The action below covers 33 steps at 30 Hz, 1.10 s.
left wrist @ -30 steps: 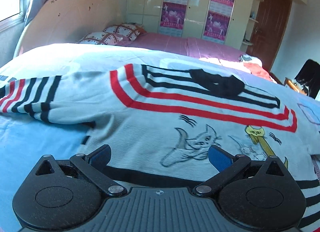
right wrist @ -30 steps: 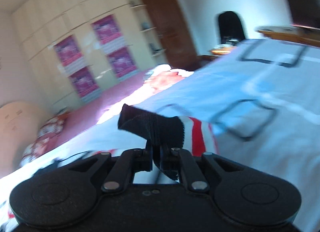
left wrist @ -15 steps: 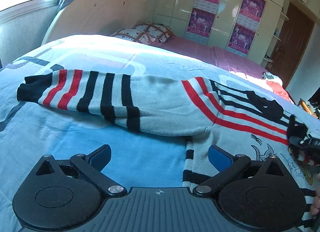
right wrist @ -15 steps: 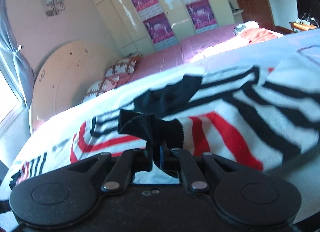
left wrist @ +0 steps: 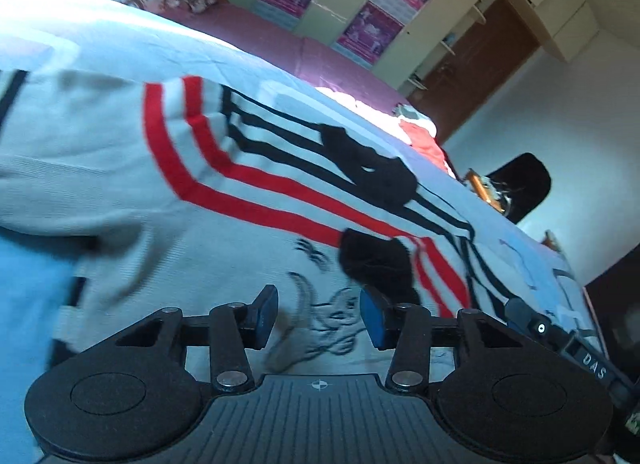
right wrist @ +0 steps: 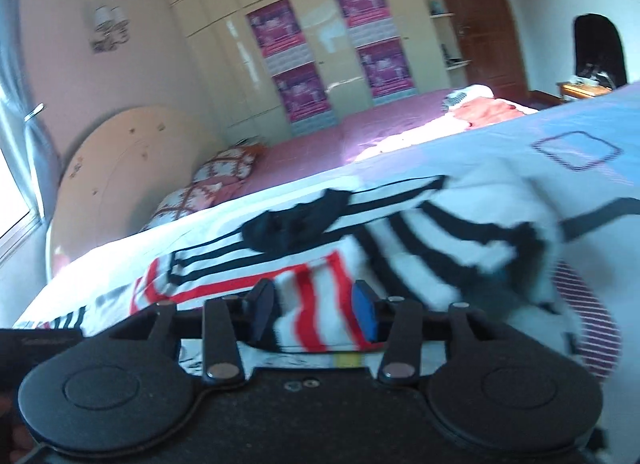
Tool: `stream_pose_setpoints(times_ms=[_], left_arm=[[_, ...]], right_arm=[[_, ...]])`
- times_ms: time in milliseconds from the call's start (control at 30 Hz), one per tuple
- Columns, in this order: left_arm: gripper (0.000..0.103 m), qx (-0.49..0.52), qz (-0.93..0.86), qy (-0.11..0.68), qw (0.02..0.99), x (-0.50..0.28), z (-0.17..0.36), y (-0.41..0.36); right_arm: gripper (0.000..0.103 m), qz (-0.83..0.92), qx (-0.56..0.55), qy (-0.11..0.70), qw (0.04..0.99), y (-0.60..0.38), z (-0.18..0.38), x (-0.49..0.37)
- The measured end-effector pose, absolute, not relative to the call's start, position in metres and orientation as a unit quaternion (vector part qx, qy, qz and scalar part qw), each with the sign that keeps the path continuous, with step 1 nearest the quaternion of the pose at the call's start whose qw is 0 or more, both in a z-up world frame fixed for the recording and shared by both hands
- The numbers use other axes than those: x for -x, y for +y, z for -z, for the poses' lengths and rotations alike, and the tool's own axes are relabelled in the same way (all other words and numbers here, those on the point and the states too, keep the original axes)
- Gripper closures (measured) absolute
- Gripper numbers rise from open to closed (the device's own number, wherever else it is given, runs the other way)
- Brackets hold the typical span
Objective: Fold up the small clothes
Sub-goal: 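Fold the held sleeve across the sweater body while the left gripper grasps the other cuff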
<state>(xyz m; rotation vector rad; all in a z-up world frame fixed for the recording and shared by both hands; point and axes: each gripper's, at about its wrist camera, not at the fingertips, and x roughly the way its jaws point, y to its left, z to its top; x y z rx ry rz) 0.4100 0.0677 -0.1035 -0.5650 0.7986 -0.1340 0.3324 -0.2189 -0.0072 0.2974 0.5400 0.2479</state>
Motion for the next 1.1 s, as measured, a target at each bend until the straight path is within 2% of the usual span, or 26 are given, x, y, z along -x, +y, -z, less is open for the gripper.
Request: stream_pose_setpoints(times_ms=[167,267,300,333,633,733,800,867,1033,1100], left_arm=[[0.057,0.336,0.088,0.396,0.850,-0.457,0.130,0.036],[0.058,0.326,0.081,0.396,0.855,-0.479,0.139,0.017],[0.063,0.317,0.081,0.395,0.859,-0.485,0.138,0.013],[0.099,0.309,0.083,0.398,0.860,-0.492,0.137,0.010],[0.099,0.203,0.082,0.272,0.937,-0.472,0.068,0.018],[0.099,0.174,0.059,0.299,0.936,-0.462,0.086,0.038],[0.099,0.184,0.046,0.324,0.927,-0.462,0.108,0.046],[0.099,0.183,0.032,0.338,0.923,-0.461,0.122,0.049],[0.099,0.223,0.014,0.332,0.916,-0.450,0.139,0.060],[0.099,0.224,0.013,0.331,0.917,-0.450,0.139,0.060]], right_arm=[[0.058,-0.092,-0.146,0.268,0.948,-0.254,0.011,-0.319],[0.058,-0.075,-0.155,0.269,0.948,-0.268,0.016,-0.319],[0.059,-0.070,-0.159,0.269,0.947,-0.273,0.017,-0.319],[0.059,-0.065,-0.163,0.270,0.947,-0.278,0.019,-0.318],[0.061,-0.051,-0.177,0.264,0.947,-0.305,0.024,-0.324],[0.066,-0.047,-0.174,0.263,0.948,-0.309,0.029,-0.335],[0.077,-0.045,-0.169,0.278,0.945,-0.309,0.037,-0.351],[0.079,-0.039,-0.144,0.314,0.938,-0.305,0.049,-0.370],[0.076,-0.039,-0.100,0.337,0.935,-0.305,0.059,-0.377],[0.069,-0.052,-0.106,0.332,0.936,-0.309,0.052,-0.380]])
